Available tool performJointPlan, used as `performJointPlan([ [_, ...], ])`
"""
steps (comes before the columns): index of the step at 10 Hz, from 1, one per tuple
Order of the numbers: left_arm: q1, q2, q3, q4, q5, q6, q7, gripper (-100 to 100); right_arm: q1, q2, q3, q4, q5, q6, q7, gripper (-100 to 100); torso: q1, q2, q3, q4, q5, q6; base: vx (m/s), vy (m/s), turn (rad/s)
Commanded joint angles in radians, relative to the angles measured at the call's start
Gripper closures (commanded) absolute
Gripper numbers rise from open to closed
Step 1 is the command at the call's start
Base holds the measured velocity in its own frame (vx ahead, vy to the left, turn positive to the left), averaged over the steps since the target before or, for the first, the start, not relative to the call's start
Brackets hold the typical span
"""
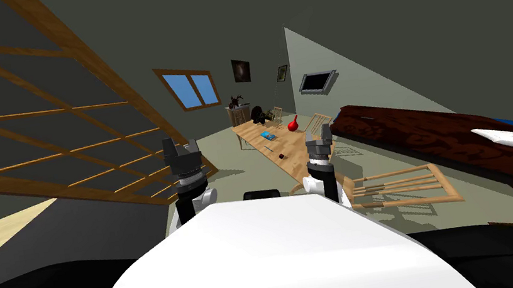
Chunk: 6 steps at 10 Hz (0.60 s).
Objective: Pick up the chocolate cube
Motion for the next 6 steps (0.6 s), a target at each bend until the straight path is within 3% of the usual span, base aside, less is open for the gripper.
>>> performJointPlan([
  [1, 0.000, 0.000, 0.000, 0.000, 0.000, 0.000, 0.000, 0, -0.007, -0.041, 0.001, 0.027, 0.012, 0.010, 0.014, -100, 0.000, 0.000, 0.000, 0.000, 0.000, 0.000, 0.008, 0.034, -0.054],
  [6, 0.000, 0.000, 0.000, 0.000, 0.000, 0.000, 0.000, 0, -0.039, -0.110, 0.004, 0.147, 0.062, 0.058, 0.073, -100, 0.007, -0.001, -0.001, 0.000, 0.001, 0.000, 0.020, 0.094, -0.089],
])
